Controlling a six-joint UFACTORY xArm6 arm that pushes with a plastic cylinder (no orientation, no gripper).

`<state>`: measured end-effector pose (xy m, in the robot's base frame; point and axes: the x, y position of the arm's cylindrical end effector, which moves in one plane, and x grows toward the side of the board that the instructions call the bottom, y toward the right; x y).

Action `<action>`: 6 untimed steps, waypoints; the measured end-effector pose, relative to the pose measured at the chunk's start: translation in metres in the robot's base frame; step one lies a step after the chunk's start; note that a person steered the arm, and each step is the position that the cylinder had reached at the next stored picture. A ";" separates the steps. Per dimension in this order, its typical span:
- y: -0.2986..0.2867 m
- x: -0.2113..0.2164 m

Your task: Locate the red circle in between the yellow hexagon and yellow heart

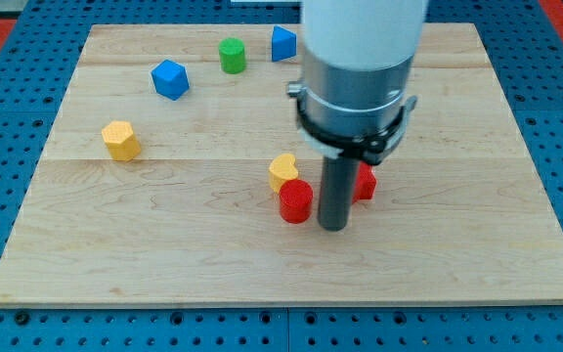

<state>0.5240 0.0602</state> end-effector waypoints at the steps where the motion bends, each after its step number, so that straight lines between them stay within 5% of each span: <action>1: 0.010 -0.010; 3: -0.107 -0.013; 6: -0.157 -0.025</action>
